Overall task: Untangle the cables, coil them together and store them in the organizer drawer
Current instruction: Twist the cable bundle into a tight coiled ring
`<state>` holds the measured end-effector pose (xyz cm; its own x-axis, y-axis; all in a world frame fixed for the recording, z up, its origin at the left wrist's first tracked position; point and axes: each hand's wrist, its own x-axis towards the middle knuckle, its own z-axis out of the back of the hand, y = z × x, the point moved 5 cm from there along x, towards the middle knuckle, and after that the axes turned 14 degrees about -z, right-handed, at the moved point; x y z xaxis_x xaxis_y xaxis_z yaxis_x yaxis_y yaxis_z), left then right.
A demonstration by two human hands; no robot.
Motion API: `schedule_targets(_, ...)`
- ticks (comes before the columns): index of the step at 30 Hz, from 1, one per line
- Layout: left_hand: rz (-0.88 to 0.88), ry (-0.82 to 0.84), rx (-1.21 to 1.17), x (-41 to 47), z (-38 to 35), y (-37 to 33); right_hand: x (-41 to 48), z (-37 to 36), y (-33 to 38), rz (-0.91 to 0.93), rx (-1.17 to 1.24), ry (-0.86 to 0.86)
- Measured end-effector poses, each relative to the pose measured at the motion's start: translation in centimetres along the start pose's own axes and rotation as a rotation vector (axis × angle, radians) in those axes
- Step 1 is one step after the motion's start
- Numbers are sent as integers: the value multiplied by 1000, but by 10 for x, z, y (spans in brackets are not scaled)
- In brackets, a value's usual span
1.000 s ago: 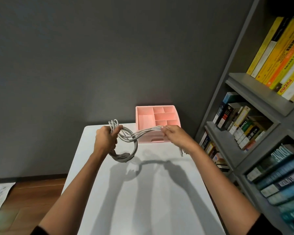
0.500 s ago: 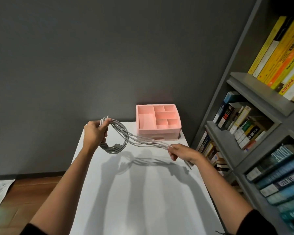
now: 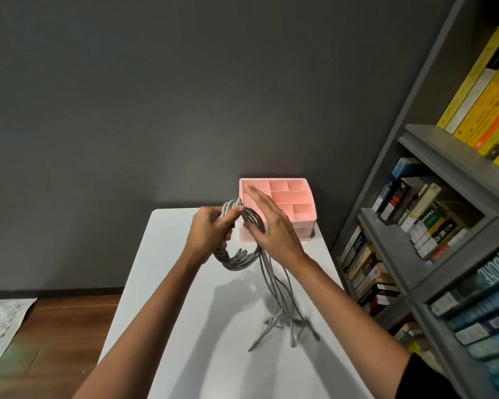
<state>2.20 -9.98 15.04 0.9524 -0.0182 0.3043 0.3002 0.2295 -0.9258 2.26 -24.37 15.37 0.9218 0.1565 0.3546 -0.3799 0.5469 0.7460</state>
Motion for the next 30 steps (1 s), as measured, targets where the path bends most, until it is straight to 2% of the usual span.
schedule_targets(2, -18, 58, 4, -3, -9, -6, 3, 0, 4, 82, 3, -50)
schedule_targets(8, -49, 139, 38, -8, -18, -18, -7, 9, 2, 70, -39, -207)
schedule_targets(10, -56, 168, 39, -8, -18, -19, -4, 9, -1, 3, 9, -100)
schedule_targets(15, -140, 285, 69, -6, -13, -30, 6, 12, -5, -231, 331, 368)
schedule_targets(18, -202, 361, 93, -8, -13, -39, 6, 20, 1, -260, 310, 581)
schedule_targets(21, -181, 389, -24, -14, -18, -44, 6, 26, 3, -288, 317, 728)
schedule_targets(24, -95, 339, -116, -17, -19, -41, 6, 26, 1, -314, 370, 751)
schedule_targets(30, 20, 304, -138, -17, -17, -29, 0, 15, -2, -295, 338, 627)
